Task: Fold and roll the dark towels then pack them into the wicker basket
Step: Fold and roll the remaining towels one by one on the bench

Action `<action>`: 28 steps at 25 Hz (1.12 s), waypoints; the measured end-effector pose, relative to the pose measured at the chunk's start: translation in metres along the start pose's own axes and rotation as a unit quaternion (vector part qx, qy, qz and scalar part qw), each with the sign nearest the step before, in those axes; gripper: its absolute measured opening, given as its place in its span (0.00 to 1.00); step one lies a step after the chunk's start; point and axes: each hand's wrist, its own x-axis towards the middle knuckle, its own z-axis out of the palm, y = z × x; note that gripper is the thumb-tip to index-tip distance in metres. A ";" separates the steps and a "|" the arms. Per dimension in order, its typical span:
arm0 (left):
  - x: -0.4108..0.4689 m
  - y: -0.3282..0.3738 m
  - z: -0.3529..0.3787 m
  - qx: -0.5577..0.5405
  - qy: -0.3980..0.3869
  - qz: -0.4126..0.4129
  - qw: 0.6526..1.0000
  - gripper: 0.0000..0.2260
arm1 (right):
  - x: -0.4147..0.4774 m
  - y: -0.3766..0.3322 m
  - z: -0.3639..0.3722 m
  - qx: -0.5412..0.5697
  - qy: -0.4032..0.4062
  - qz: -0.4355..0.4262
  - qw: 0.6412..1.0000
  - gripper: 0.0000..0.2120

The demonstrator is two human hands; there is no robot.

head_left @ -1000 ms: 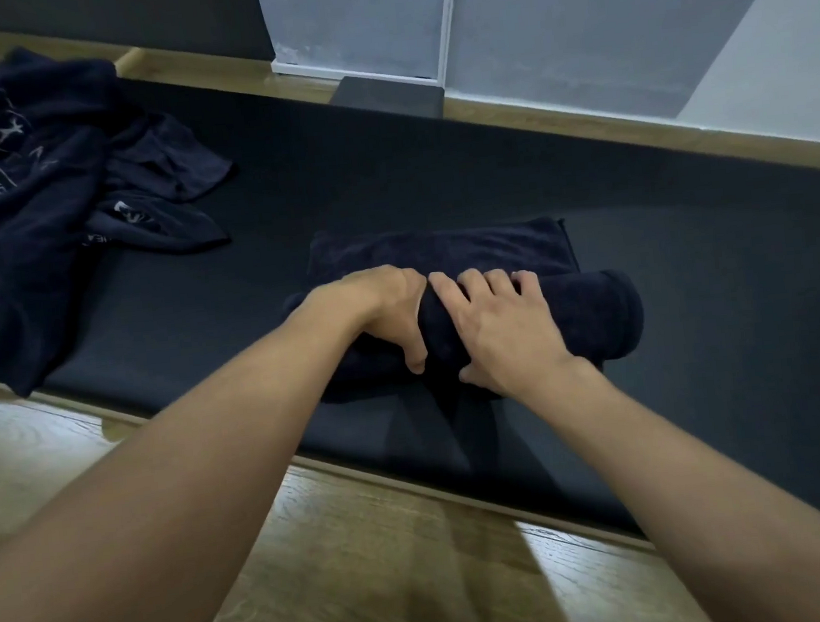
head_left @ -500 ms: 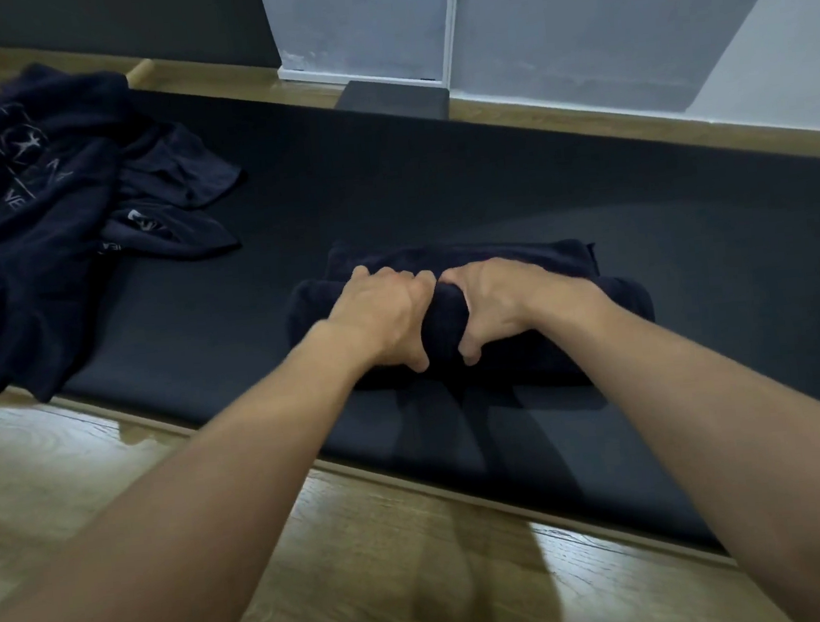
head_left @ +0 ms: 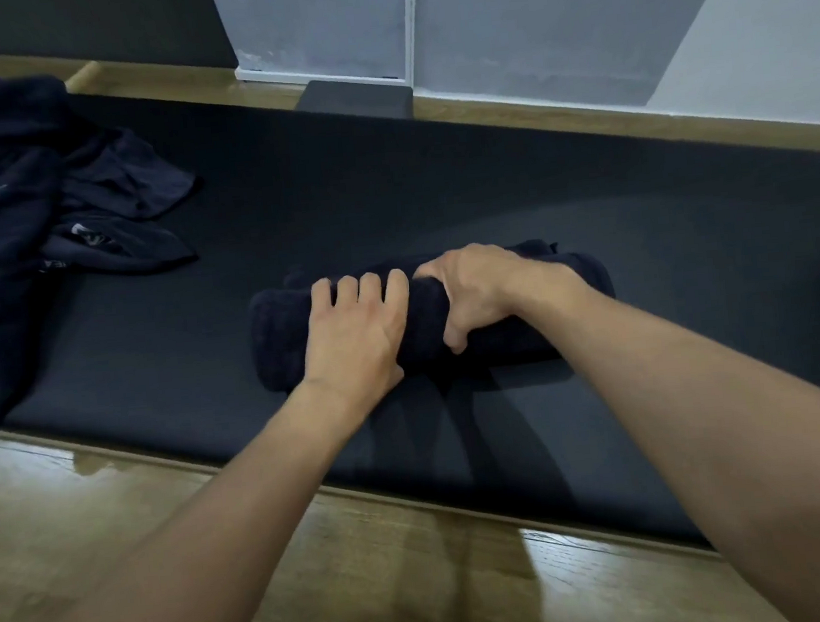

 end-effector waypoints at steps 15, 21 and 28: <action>0.045 -0.011 -0.013 -0.005 -0.098 0.024 0.995 0.41 | 0.011 0.007 0.000 -0.040 0.081 0.024 0.996 0.24; 0.060 -0.029 -0.014 -0.126 -0.142 0.068 0.980 0.32 | 0.012 0.009 -0.014 0.022 -0.007 0.036 0.999 0.33; 0.095 -0.036 -0.021 -0.167 -0.278 0.040 0.945 0.39 | -0.001 0.009 0.053 -0.197 0.283 0.065 0.936 0.40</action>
